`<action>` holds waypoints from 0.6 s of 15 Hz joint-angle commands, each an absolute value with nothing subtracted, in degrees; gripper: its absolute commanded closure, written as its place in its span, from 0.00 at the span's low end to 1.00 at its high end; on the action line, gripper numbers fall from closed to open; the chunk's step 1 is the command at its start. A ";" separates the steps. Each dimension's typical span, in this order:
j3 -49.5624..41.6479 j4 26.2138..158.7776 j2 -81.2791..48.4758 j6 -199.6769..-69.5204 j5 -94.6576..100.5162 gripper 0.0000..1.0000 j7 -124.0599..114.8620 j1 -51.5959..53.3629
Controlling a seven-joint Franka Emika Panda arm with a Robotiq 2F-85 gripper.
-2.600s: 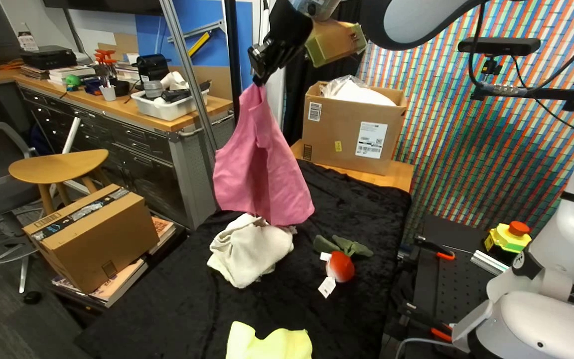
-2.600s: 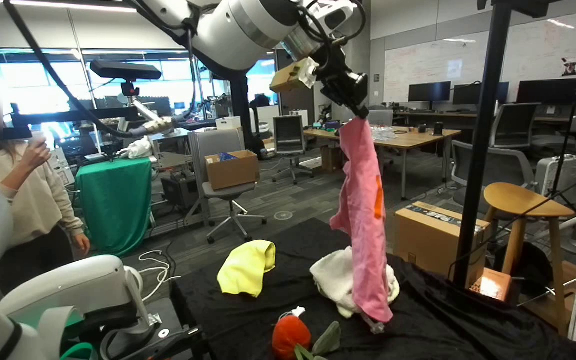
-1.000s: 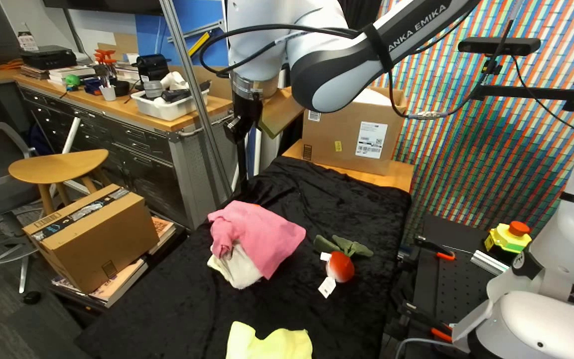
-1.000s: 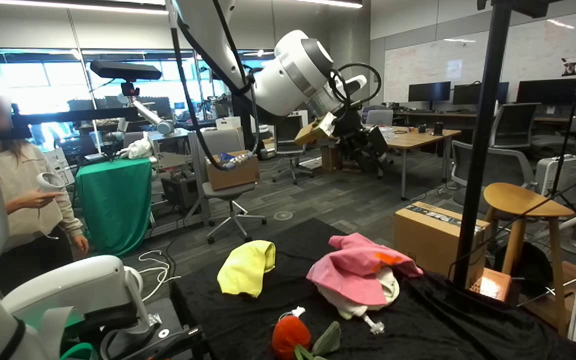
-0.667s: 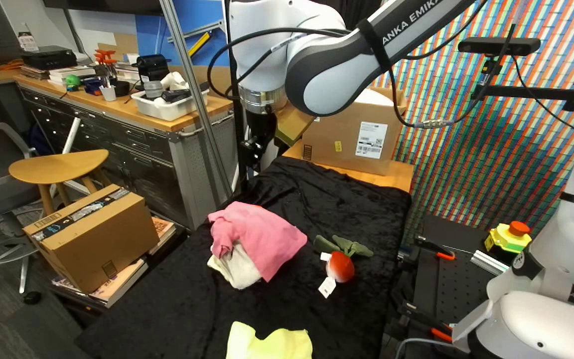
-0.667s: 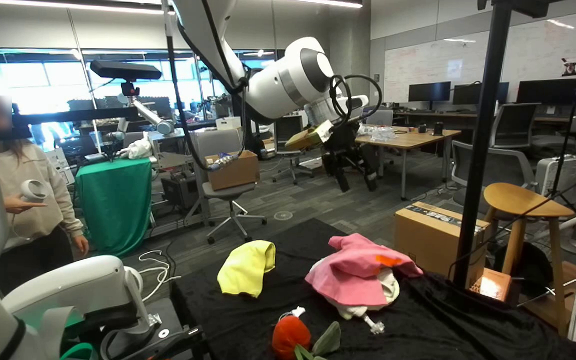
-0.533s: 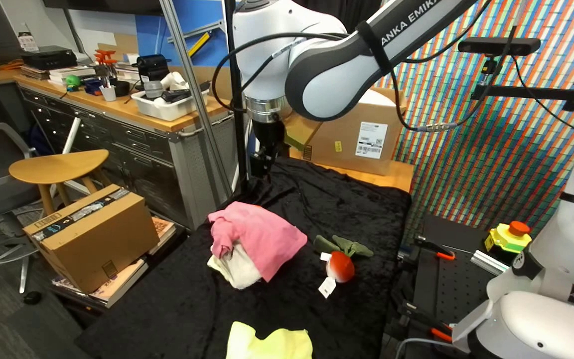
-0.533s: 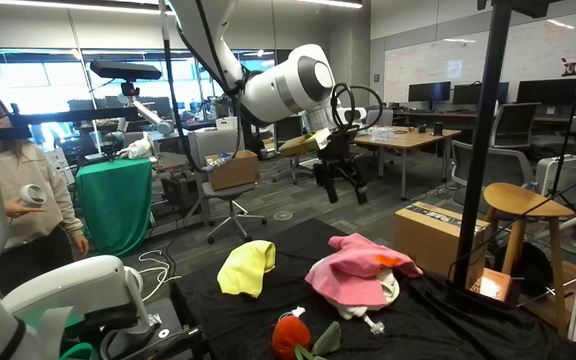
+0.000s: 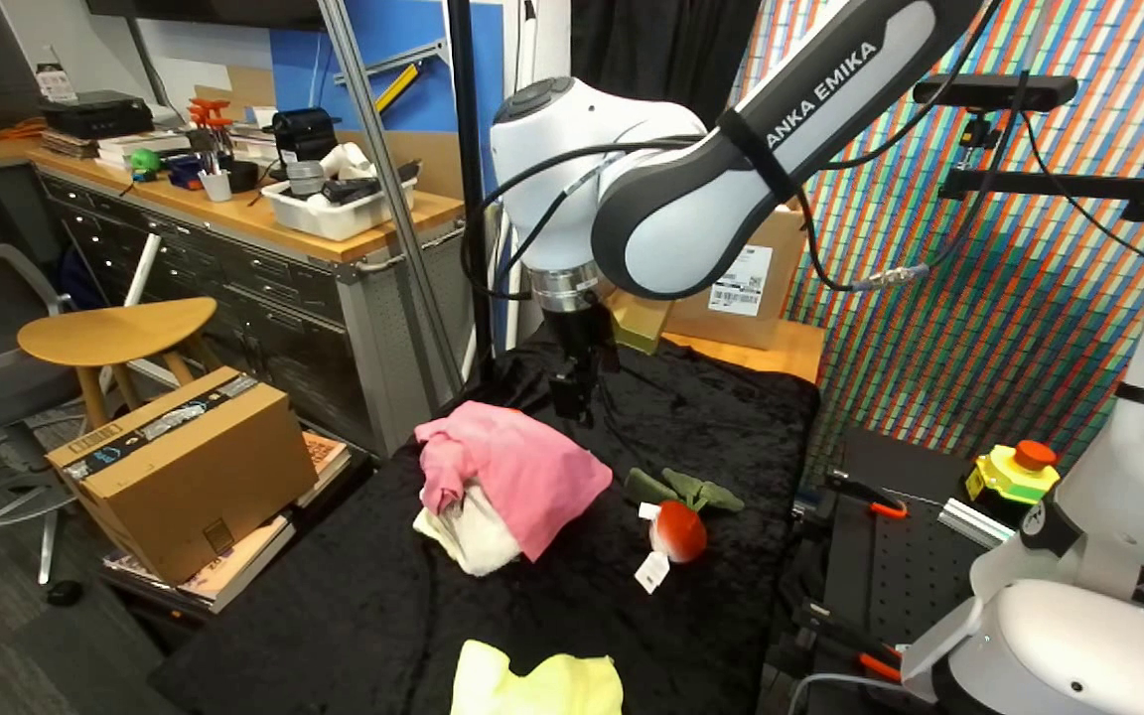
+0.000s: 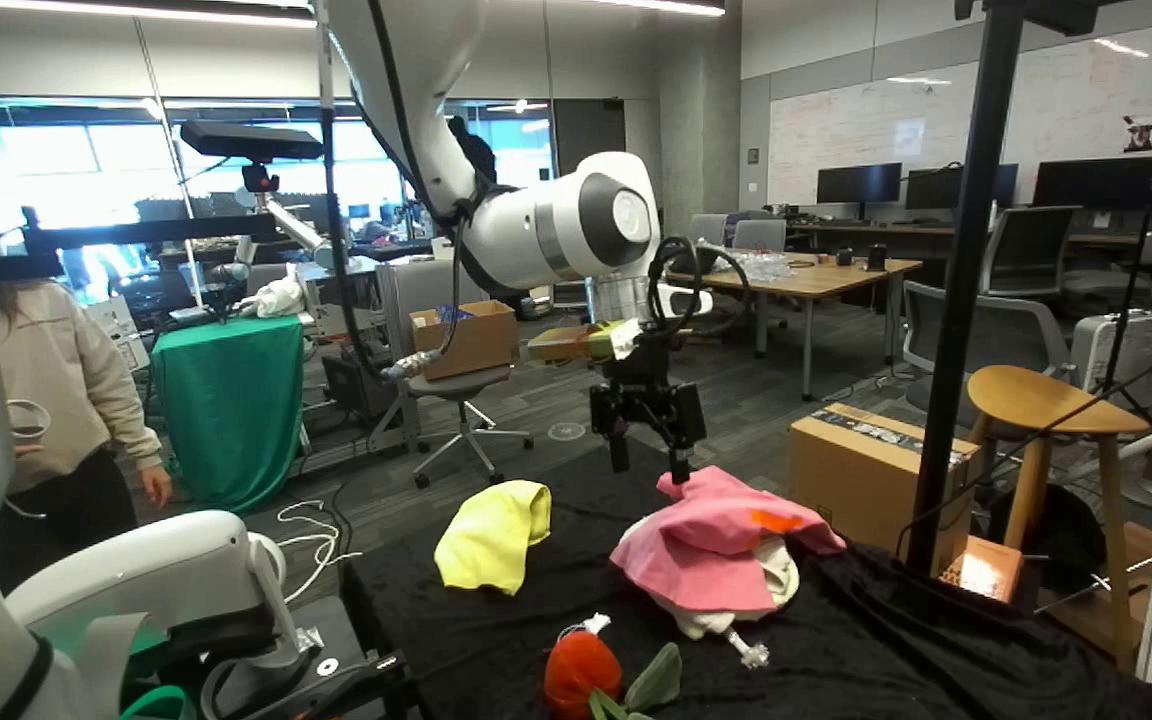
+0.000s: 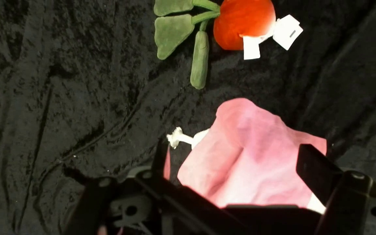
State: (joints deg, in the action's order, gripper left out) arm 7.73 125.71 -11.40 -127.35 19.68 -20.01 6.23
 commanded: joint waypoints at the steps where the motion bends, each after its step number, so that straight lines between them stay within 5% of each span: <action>1: 5.86 131.11 -10.84 -132.90 17.79 0.00 -20.57 6.79; 9: 2.76 144.20 -12.68 -148.60 18.01 0.00 -21.64 6.73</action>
State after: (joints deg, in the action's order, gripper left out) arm 4.12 140.45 -12.07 -141.98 18.65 -20.95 6.22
